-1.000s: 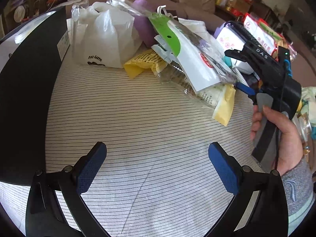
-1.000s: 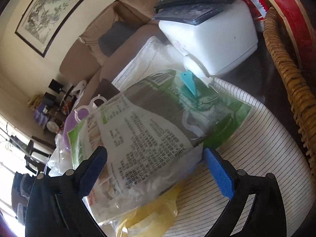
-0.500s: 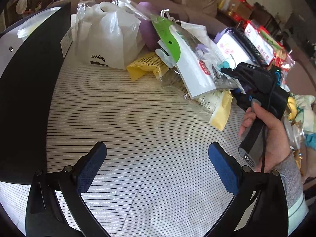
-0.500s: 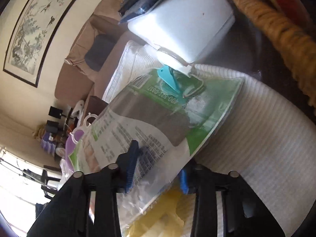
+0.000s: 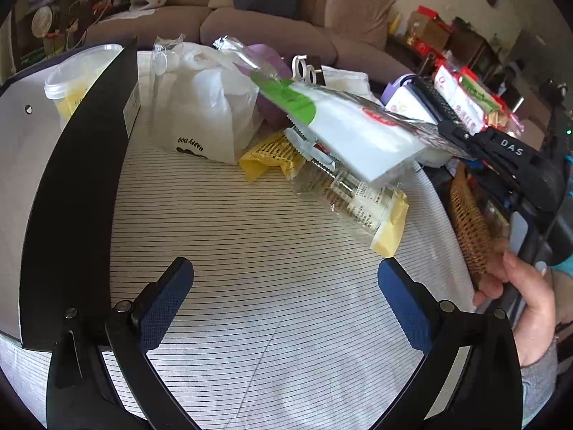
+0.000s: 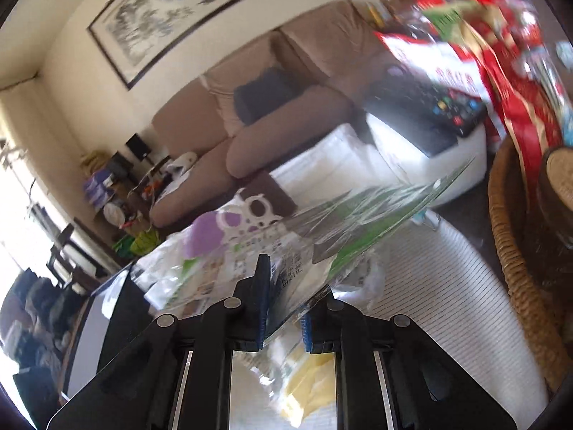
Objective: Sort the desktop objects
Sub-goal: 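Close the right gripper on the seaweed bag edge and lift it, then carry the hanging seaweed bag over the black box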
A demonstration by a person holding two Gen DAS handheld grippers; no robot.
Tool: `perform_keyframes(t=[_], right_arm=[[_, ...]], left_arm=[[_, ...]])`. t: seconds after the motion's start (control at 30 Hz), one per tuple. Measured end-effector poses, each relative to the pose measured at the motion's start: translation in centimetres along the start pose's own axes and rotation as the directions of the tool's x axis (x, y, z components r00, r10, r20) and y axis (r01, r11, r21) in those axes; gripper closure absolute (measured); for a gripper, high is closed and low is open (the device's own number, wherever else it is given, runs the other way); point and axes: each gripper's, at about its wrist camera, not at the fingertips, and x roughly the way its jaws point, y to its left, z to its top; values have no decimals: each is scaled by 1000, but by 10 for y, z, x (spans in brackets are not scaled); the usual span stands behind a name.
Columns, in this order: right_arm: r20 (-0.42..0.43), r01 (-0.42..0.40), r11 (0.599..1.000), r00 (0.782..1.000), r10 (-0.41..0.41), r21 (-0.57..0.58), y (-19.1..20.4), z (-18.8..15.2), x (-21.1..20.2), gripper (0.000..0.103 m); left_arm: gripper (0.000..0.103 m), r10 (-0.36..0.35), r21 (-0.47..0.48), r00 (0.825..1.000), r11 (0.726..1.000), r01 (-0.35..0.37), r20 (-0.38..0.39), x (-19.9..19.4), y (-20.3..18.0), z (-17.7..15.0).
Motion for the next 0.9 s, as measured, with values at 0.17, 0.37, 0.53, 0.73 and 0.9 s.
perform_keyframes(t=[0.17,0.37,0.53,0.73,0.9], right_arm=[[-29,-51,993,998,49,-110,35,-11,-28,90],[-95,-111,980,991,96,-168,70,-28,-56,90],[-146,-161,962,981,131,-222,104,-41,-67,90],[-188,-192,935,972,140,-299,136,-57,-73,90],[-187,-223,922,967,170,-315,153,-60,-81,90]], left_arm=[[0,2,57,1000,998,-3,31,-11,-9,0],[0,-50,202,990,979,23,130,-28,-37,-5],[0,-14,225,985,974,-26,172,-31,-45,-6],[64,-164,106,981,983,153,106,-36,-14,7],[90,-257,94,962,964,248,94,-53,-4,9]])
